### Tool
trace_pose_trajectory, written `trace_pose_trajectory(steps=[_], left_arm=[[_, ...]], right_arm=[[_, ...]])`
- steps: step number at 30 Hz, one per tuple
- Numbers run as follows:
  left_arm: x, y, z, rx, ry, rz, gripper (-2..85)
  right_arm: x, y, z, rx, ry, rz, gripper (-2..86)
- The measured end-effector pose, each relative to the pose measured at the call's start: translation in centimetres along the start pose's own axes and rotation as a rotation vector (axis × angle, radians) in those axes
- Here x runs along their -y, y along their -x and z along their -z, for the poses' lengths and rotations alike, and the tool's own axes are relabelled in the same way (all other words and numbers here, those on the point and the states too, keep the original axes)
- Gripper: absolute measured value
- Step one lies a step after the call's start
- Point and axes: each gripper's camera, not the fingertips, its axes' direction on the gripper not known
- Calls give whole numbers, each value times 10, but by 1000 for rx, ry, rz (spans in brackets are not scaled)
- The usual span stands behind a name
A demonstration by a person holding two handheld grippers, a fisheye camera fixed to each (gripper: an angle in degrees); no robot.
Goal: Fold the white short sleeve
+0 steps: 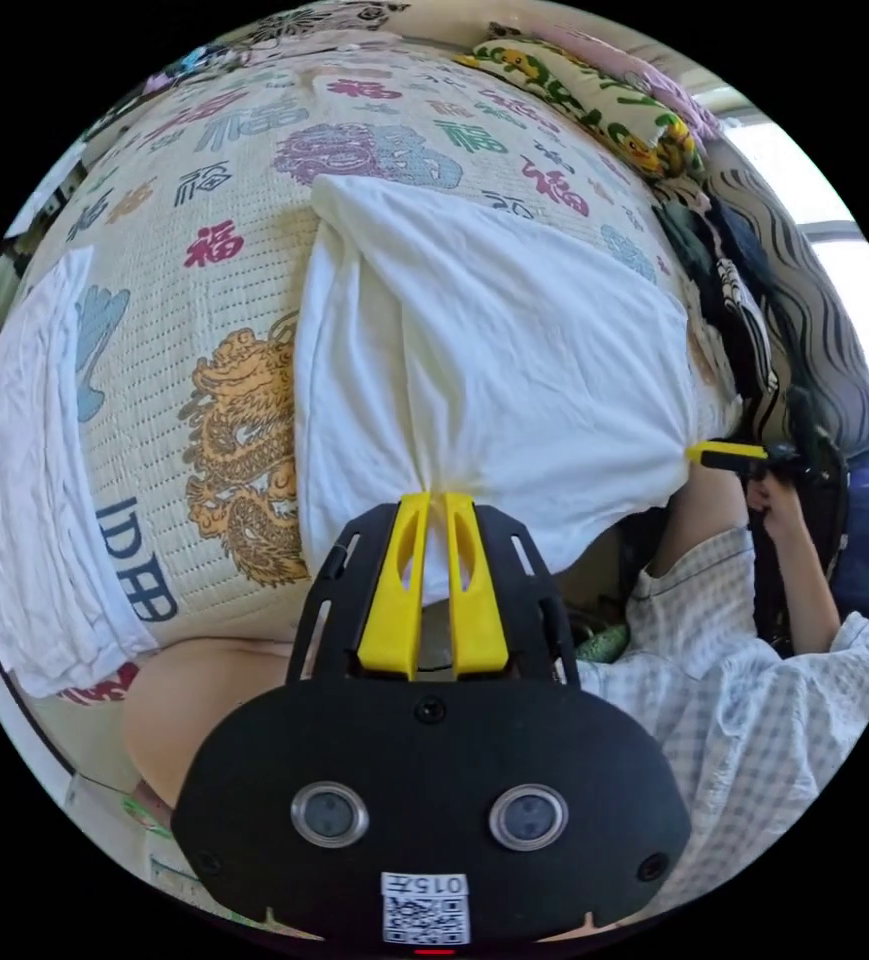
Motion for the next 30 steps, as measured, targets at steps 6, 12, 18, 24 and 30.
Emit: trace_pose_trajectory(steps=[6, 12, 18, 24, 30], left_arm=[[-45, 35, 69, -119, -140, 121, 80], [-64, 76, 90, -163, -175, 318, 108], [-43, 84, 65, -98, -8, 350, 82], [-39, 78, 66, -178, 21, 303, 21], [-48, 85, 85, -248, -45, 311, 5]], right_arm=[[20, 19, 19, -5, -27, -20, 31], [81, 90, 49, 44, -106, 114, 52], [189, 214, 46, -9, -116, 386, 67], [302, 330, 2, -133, -30, 533, 100], [386, 392, -58, -293, 166, 539, 95]])
